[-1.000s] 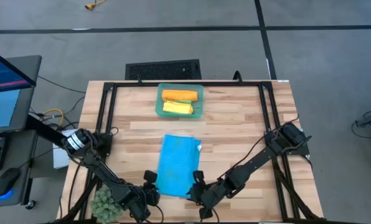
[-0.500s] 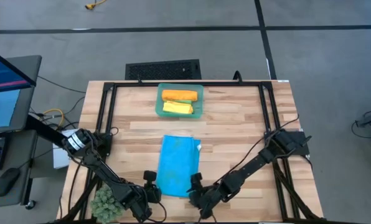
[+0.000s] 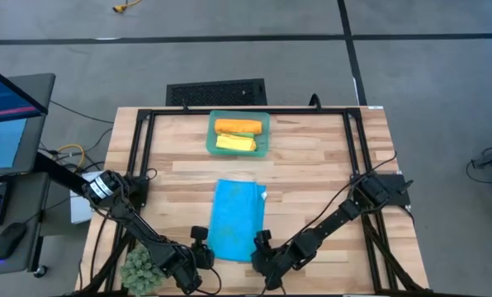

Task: Roll microfiber towels into tight, uniform cylinder then place into a basket
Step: Fold the blue towel

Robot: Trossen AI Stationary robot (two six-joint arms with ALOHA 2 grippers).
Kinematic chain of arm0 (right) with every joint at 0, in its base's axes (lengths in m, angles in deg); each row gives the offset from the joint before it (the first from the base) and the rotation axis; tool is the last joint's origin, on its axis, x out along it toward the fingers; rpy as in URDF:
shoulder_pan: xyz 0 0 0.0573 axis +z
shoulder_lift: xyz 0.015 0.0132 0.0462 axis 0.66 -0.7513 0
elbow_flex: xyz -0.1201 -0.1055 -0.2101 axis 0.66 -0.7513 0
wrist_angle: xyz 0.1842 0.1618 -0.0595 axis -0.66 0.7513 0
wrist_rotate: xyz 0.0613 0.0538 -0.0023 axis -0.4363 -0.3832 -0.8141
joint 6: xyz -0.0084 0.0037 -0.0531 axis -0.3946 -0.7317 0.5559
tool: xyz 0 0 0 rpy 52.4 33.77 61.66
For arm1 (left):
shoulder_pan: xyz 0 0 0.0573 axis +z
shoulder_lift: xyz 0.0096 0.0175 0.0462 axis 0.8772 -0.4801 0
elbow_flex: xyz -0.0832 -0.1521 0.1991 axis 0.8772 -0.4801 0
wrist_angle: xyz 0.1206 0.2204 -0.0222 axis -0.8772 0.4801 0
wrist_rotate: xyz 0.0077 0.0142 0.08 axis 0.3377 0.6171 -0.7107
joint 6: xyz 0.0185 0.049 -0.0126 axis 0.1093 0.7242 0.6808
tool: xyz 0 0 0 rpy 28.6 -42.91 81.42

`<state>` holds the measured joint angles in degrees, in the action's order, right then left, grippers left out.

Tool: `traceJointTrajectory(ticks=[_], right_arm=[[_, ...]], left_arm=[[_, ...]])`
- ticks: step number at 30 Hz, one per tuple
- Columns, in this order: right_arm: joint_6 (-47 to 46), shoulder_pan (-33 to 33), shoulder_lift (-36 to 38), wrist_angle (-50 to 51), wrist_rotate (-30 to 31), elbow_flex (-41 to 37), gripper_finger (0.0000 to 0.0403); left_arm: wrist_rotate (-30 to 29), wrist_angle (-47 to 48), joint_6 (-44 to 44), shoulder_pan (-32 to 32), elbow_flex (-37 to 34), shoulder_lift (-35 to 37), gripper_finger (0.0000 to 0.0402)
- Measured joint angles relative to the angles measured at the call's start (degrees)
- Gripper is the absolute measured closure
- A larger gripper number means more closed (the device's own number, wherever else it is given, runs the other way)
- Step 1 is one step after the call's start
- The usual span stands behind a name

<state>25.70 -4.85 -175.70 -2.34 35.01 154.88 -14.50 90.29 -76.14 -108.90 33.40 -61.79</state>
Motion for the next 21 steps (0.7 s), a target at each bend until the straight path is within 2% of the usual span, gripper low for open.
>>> traceJointTrajectory(ticks=[7, 11, 13, 18, 21], right_arm=[[-3.03, -1.07, 0.09, 1.28, 0.13, -0.02, 0.0316], [-4.33, -1.47, 0.07, 1.75, 2.27, -0.1, 0.0381], [-4.16, -1.59, 0.04, 1.91, 2.75, -0.13, 0.0392], [-4.05, -1.19, 0.41, 2.58, 4.67, -0.28, 0.0377], [-4.05, -0.55, 1.2, 3.18, 4.77, -0.42, 0.0389]], left_arm=[[0.85, 0.73, 0.0, 0.0, 0.09, 0.07, 0.0392], [1.26, 0.9, 0.12, 0.0, 0.09, 0.09, 0.0391], [1.3, 0.93, 0.21, 0.0, 0.09, 0.09, 0.0391], [1.44, 1.23, 0.28, 0.0, 0.21, 0.11, 0.0391], [2.35, 3.39, 0.23, -0.09, 1.41, 0.08, 0.0391]])
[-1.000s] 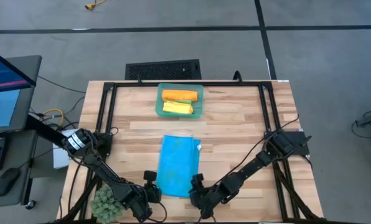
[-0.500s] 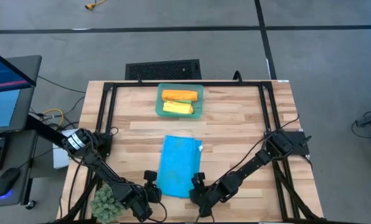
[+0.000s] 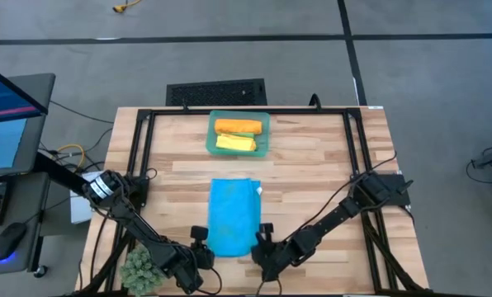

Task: Roll microfiber towels into tight, uniform cylinder then place into a basket
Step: Fold the blue towel

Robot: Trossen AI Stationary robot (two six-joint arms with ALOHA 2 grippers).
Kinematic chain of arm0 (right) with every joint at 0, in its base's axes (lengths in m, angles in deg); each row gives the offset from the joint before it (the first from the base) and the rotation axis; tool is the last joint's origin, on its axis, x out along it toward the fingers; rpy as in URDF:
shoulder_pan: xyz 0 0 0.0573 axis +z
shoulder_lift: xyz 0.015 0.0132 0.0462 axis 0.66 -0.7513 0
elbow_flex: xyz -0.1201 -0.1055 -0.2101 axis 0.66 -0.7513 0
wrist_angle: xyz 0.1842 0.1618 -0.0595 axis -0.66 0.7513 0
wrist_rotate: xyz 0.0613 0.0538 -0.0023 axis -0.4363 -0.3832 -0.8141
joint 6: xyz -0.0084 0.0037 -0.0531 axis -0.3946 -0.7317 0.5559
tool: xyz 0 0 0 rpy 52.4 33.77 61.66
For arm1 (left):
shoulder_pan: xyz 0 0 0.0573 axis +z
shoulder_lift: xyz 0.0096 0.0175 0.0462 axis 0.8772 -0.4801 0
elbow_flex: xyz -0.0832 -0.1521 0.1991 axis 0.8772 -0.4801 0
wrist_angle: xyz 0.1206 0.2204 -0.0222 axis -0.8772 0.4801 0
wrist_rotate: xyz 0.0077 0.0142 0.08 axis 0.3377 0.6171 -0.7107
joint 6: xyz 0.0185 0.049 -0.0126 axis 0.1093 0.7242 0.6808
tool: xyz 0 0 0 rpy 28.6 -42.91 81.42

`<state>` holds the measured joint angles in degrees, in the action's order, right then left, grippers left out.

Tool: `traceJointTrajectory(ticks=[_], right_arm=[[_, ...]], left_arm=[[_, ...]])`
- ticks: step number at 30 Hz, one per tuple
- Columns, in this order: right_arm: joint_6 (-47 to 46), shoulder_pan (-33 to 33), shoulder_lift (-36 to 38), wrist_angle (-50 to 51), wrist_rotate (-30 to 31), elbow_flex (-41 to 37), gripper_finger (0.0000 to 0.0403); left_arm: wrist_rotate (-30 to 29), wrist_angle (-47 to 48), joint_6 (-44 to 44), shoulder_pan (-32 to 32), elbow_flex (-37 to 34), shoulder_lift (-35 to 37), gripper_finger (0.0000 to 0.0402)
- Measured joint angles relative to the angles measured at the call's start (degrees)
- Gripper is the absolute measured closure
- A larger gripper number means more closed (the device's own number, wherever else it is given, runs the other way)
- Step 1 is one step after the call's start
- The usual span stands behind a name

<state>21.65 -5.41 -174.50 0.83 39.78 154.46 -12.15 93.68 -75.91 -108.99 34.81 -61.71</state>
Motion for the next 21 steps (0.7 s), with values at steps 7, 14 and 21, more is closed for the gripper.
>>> traceJointTrajectory(ticks=[7, 14, 21], right_arm=[[0.0, 3.34, 0.83, 2.77, 4.03, 4.59, 0.0387], [0.03, 7.2, 0.92, 4.07, 8.53, 11.49, 0.0395], [-1.02, 9.8, 0.96, 4.01, 10.24, 14.8, 0.0396]], left_arm=[[0.52, 7.09, -0.27, -1.47, 4.36, -0.12, 0.0394], [0.1, 9.13, -0.99, -3.9, 8.98, -0.12, 0.0398], [-4.73, 18.49, -1.89, -6.91, 16.52, -0.12, 0.04]])
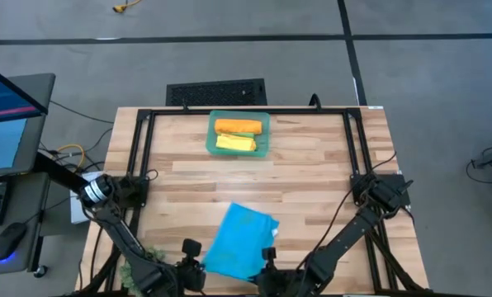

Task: Roll microfiber towels into tight, uniform cylinder then place into a basket
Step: Fold the blue towel

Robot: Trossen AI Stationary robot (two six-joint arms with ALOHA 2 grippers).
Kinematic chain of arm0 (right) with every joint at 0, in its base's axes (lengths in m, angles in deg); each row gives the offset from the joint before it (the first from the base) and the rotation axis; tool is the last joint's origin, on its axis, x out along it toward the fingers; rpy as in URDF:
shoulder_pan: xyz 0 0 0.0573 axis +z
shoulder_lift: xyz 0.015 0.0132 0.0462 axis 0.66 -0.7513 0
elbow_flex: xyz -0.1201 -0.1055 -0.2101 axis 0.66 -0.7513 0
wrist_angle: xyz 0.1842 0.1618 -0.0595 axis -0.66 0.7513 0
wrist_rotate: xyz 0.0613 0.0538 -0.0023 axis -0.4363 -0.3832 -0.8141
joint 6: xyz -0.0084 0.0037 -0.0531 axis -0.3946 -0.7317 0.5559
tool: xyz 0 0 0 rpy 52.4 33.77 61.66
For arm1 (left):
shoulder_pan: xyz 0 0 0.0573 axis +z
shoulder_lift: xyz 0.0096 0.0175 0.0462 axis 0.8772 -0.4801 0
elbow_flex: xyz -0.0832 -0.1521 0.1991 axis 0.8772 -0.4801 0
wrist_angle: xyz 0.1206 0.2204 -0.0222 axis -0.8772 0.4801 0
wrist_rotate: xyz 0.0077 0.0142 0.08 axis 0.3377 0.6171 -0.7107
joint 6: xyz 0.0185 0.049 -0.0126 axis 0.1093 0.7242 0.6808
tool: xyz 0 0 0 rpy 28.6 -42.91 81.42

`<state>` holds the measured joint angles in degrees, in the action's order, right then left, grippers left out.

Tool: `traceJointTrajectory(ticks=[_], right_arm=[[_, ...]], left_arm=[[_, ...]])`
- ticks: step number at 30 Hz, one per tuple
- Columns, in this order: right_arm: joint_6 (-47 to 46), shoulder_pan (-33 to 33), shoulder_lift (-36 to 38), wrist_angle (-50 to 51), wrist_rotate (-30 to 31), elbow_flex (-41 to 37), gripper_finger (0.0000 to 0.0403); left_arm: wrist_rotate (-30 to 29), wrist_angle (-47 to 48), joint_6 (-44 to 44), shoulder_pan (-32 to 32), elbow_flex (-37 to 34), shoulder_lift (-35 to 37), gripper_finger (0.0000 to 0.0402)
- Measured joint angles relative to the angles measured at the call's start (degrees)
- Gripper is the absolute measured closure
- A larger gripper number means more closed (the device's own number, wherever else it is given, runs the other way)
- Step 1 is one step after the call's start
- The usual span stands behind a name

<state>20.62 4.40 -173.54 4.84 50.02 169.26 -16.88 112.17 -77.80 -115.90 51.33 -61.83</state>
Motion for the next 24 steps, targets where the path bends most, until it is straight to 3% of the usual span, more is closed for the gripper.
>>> traceJointTrajectory(ticks=[7, 17, 24], right_arm=[[-7.3, 0.04, 0.03, 2.68, 0.26, 0.13, 0.0389], [-20.68, 0.19, 0.07, 15.88, 9.52, 0.13, 0.039], [-32.01, -0.19, 0.09, 29.45, 13.07, 0.15, 0.0396]], left_arm=[[-8.85, 6.64, 3.01, 0.88, 3.61, 0.02, 0.0401], [-15.25, 15.19, 4.62, 9.35, 3.62, 0.02, 0.0401], [-15.76, 13.62, 7.32, 15.3, 3.64, 0.02, 0.0401]])
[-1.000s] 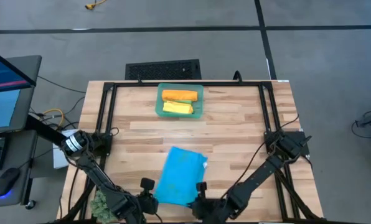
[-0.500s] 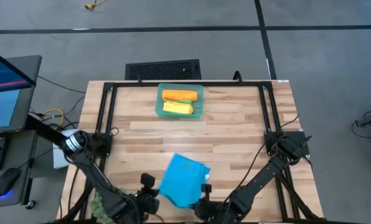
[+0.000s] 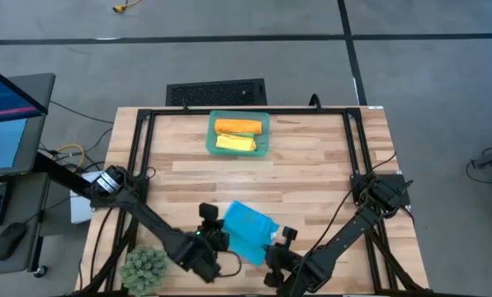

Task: Roll microfiber towels into tight, uniform cylinder then place into a basket
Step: Fold the blue towel

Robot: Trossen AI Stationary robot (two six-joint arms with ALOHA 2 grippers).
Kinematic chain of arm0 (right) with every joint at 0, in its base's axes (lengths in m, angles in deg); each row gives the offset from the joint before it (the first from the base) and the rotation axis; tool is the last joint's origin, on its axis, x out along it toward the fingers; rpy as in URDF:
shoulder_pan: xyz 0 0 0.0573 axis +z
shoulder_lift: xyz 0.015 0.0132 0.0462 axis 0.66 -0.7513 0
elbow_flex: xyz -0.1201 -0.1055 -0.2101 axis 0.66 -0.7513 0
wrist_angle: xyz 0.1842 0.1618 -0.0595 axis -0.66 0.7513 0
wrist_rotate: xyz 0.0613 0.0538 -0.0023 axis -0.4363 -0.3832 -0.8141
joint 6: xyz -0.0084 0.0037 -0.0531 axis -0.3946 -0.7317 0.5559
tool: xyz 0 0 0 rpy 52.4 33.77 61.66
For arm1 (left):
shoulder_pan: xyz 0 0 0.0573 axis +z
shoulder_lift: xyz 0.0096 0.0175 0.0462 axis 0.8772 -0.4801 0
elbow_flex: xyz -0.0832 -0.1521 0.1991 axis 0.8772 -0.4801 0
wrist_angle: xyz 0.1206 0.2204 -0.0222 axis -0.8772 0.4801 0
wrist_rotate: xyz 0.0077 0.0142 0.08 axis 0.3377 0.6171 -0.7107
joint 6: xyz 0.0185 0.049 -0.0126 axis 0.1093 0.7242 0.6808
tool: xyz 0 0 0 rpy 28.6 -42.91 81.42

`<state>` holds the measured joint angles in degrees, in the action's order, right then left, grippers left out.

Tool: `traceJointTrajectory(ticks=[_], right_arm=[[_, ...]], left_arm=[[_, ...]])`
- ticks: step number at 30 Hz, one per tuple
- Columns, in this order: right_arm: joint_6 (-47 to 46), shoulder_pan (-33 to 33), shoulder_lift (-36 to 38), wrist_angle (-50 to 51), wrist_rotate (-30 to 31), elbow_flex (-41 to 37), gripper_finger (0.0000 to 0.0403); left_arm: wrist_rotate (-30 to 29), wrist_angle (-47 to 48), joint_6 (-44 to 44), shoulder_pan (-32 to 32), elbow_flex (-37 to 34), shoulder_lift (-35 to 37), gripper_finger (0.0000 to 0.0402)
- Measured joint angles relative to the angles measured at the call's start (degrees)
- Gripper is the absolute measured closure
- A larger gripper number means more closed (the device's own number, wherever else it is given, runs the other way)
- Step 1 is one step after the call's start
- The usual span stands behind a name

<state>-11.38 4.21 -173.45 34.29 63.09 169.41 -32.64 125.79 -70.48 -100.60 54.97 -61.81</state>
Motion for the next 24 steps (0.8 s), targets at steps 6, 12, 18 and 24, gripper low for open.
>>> traceJointTrajectory(ticks=[6, 12, 18, 24], right_arm=[[-6.45, -1.82, 0.04, 2.77, -0.6, -3.29, 0.0396], [-9.61, -2.86, 0.04, 2.8, -0.93, -5.88, 0.0391], [-12.55, -5.29, 0.02, 3.46, -3.09, -8.24, 0.0398], [-15.4, -7.08, 0.0, 3.41, -6.72, -8.83, 0.0381]], left_arm=[[-0.7, -4.5, 6.53, 4.24, -1.92, 0.13, 0.0401], [0.33, -13.1, 10.41, 7.93, -7.43, 0.13, 0.0401], [3.18, -16.06, 11.13, 11.26, -9.15, 0.13, 0.0401], [4.53, -18.87, 12.39, 13.14, -10.7, 0.13, 0.0401]])
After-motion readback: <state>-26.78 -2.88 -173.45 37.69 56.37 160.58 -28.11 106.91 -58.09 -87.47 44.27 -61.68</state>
